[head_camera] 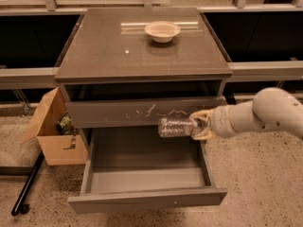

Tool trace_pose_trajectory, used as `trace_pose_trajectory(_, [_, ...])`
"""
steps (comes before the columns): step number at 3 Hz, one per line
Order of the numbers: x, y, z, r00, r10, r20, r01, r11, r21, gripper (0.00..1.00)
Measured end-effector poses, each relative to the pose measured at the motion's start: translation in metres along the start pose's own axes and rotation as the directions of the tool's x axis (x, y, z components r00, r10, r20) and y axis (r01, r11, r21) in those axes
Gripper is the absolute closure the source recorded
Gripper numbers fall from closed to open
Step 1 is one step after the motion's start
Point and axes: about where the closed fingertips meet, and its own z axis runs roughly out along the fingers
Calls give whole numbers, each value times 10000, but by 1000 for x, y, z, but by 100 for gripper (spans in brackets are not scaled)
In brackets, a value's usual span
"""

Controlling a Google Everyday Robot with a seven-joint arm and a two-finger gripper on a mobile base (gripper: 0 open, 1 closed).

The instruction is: Pick water bottle from middle drawer and place on counter

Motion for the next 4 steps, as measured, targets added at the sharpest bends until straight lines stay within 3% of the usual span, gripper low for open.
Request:
trace_pose_trajectory(1, [-41,-59,-58,9913,-1314,35,1309,9898,569,100])
trace_pose_trajectory(2, [-58,-95,-84,9846,-1742,109,1723,9799,1009,100])
trace_pose_trajectory(3, [-59,-101,-82,9849,-1723,177,1696,9801,1028,100])
trace_pose_trajectory(4, [-61,-128,-72,9791,-2023,203,1997,9757,906,100])
